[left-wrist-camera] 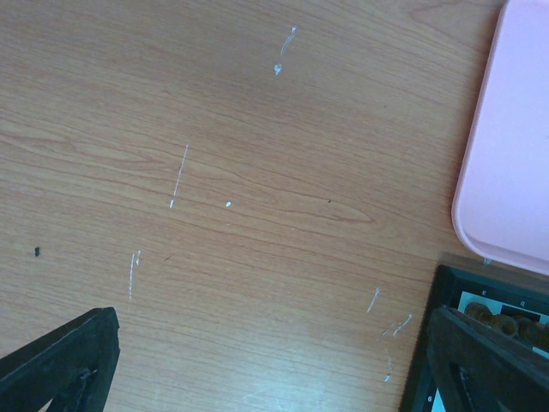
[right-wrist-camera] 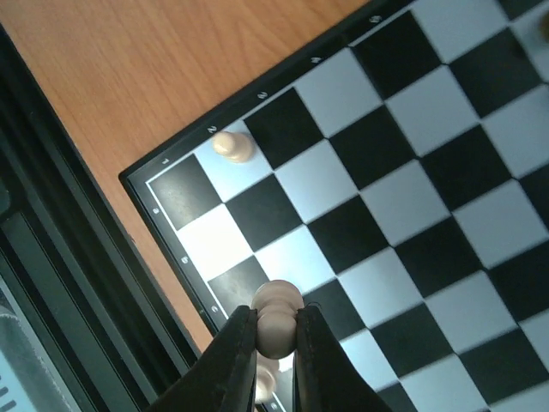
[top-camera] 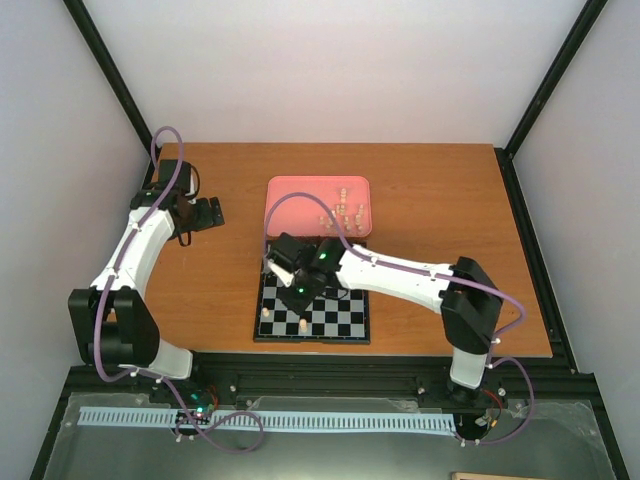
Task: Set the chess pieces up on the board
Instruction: Place the chess piece on the chessboard.
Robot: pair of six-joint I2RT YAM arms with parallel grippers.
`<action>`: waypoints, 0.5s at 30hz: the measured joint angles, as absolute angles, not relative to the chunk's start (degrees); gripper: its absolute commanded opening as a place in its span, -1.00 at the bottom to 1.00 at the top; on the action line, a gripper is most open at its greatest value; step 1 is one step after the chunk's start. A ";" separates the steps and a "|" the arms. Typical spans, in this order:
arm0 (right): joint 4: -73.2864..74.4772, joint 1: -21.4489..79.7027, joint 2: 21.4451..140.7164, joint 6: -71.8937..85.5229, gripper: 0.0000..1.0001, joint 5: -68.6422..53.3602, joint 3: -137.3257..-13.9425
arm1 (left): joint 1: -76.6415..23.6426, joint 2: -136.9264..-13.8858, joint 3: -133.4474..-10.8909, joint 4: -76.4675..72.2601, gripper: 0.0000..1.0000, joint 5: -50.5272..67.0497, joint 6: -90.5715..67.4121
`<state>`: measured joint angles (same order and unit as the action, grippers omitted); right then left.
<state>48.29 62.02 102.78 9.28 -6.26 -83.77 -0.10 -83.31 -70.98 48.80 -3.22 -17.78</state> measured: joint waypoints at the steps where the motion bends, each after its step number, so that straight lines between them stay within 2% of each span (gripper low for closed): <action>1: 48.03 62.81 103.70 9.26 -0.82 -6.28 -84.25 | -0.10 -83.29 -70.98 48.80 0.99 -3.25 -17.78; 15: 46.83 65.82 111.59 6.83 -0.82 -6.09 -88.12 | -0.12 -81.97 -70.96 48.80 0.99 -3.46 -17.78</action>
<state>46.83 65.82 111.59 6.83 -6.09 -88.12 -0.12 -81.97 -70.96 48.80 -3.46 -17.78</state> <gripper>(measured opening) 0.099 0.998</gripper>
